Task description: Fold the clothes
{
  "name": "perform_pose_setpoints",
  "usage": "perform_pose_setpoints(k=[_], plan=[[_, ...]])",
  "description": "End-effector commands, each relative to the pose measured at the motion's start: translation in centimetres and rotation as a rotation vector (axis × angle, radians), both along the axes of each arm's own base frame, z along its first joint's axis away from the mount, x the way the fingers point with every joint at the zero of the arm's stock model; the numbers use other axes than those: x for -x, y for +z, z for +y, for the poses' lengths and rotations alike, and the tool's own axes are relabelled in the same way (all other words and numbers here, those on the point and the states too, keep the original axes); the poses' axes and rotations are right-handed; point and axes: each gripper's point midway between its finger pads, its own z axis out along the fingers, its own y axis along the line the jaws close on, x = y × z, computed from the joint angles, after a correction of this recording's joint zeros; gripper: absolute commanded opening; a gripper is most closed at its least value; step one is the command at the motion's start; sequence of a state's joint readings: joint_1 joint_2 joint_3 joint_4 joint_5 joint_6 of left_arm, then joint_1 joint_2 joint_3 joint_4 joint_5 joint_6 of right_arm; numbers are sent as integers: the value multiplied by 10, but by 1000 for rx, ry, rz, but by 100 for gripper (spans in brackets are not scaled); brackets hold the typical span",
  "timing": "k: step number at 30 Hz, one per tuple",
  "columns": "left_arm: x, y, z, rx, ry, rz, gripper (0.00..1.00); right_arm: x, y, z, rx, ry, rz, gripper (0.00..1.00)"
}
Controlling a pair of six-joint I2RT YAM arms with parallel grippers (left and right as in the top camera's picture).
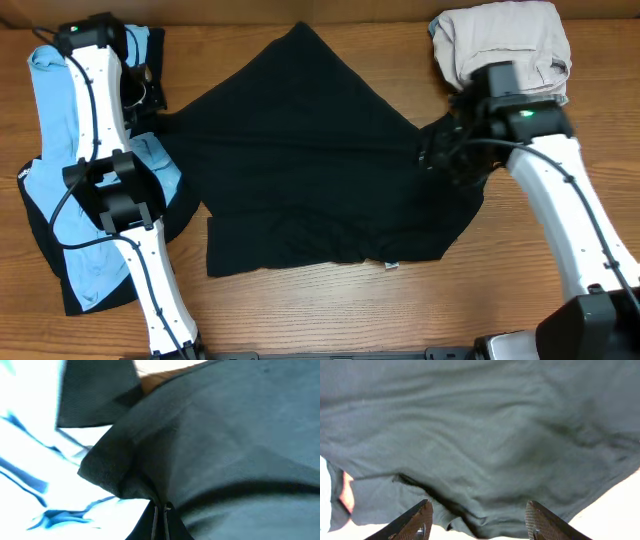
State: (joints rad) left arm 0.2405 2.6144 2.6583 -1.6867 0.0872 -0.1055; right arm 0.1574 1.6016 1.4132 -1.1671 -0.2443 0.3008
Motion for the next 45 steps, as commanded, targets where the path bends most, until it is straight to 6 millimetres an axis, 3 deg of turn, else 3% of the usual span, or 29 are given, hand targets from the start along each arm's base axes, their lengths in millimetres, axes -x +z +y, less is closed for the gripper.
perform_pose_setpoints(k=[1, 6, 10, 16, 20, 29, 38, 45], plan=[[-11, 29, -29, 102, -22, -93, 4, 13, -30, 12, 56, -11, 112, 63], [-12, 49, -32, 80, -83, -141, 4, 26, -50, 27, 64, 36, 180, 65], [-5, 95, -13, -39, -77, -220, 4, 28, -48, 38, 30, 58, 181, 67], [9, 163, -13, -86, -74, -365, 4, 41, -49, 35, 38, 59, 236, 68], [17, 191, -15, -102, -74, -427, 4, 46, -49, 35, 44, 64, 257, 67], [20, 200, -19, -105, -81, -449, 4, 55, -44, 53, 48, 127, 238, 66], [23, 211, -24, -110, -95, -473, 4, 56, -46, 53, 53, 133, 235, 69], [22, 212, -33, -106, -120, -476, 4, 52, -76, 46, 92, 96, 227, 72]])
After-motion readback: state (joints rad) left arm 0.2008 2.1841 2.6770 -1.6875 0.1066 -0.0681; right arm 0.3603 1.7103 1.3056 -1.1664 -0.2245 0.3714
